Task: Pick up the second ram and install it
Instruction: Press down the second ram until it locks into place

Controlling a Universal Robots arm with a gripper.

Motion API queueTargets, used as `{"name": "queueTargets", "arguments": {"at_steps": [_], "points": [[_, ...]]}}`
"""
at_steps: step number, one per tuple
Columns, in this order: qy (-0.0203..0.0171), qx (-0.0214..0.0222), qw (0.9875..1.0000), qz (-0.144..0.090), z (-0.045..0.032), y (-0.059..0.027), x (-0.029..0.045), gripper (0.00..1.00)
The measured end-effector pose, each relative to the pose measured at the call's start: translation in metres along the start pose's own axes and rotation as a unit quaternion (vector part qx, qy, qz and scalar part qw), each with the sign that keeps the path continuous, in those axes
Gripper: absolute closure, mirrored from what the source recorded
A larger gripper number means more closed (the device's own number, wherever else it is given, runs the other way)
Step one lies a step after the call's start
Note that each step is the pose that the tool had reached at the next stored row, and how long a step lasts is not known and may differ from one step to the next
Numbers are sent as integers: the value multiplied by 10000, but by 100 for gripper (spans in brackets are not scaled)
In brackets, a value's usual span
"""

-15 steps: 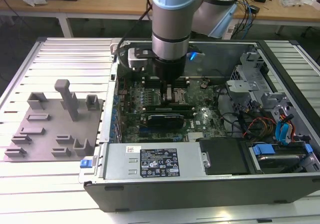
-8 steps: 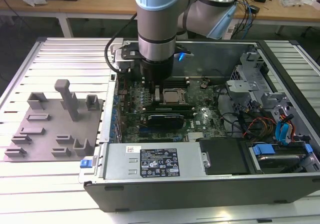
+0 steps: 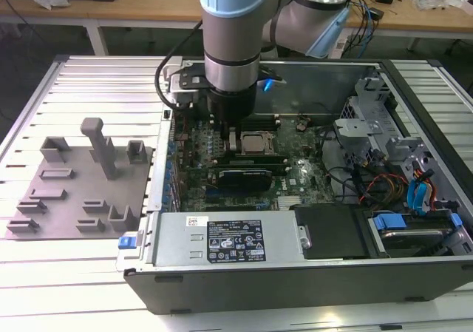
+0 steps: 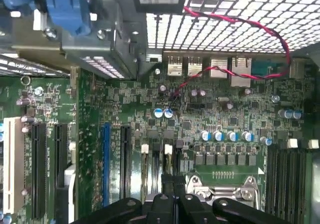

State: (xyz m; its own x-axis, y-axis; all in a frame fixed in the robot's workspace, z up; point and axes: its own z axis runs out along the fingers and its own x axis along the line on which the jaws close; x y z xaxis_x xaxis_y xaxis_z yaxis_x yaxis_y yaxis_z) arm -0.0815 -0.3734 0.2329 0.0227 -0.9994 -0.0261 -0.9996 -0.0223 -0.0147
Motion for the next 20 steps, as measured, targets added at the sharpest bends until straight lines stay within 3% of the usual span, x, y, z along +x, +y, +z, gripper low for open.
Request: {"name": "queueTargets", "arguments": {"at_steps": [4,6,7,8,11,14,15,16,20], "points": [[-2,-65,10000,3,3,-192,5,92],[-3,-139,9999,4,5,-380,9,92],[-5,-184,9998,5,7,-516,11,92],[4,-191,9998,5,5,-555,6,92],[54,-194,9998,6,-75,-567,-25,92],[71,-193,9998,6,-354,-572,-39,92],[72,-194,9998,6,-412,-573,-40,92],[71,-193,9998,6,-449,-573,-41,92],[71,-193,9998,5,-451,-573,-41,92]]}}
